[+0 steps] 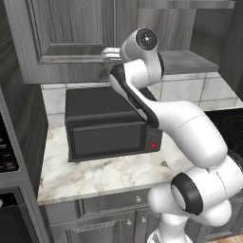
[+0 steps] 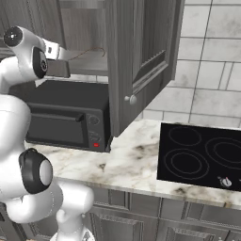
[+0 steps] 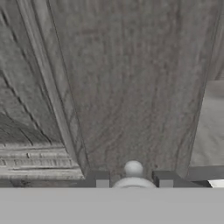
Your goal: Open the cabinet and move the ladle to the pot. Then close the cabinet.
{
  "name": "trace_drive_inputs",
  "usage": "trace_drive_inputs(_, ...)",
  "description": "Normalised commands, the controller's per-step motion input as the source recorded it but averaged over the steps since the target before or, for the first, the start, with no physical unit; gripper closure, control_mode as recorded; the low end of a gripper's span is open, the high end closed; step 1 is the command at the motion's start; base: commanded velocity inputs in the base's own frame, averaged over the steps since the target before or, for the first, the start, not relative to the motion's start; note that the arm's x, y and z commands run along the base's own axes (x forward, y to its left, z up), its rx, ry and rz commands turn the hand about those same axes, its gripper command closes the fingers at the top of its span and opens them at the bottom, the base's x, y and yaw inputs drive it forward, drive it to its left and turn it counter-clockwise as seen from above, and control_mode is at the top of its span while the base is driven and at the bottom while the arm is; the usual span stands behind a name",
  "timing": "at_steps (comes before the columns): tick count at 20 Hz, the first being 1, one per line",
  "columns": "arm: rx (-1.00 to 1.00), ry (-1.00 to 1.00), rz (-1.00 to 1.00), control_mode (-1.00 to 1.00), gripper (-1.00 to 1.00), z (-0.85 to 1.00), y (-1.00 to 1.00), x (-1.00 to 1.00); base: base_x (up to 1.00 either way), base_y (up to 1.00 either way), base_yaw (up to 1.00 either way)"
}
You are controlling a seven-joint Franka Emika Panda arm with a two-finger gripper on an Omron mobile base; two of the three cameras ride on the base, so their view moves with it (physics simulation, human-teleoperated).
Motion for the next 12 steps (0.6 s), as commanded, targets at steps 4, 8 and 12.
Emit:
trace_drive_inputs(4,0.0,0.0,0.0,-1.0,1.0,0.11,0.11,-0.69,0.0,0.0,0.0)
trace_drive_inputs(8,0.0,0.0,0.0,-1.0,1.0,0.06,0.19,-0.72,0.0,0.0,0.0)
trace_drive_inputs(12,0.0,0.0,-0.02,-1.0,1.0,0.03,0.25,-0.64,0.0,0.0,0.0)
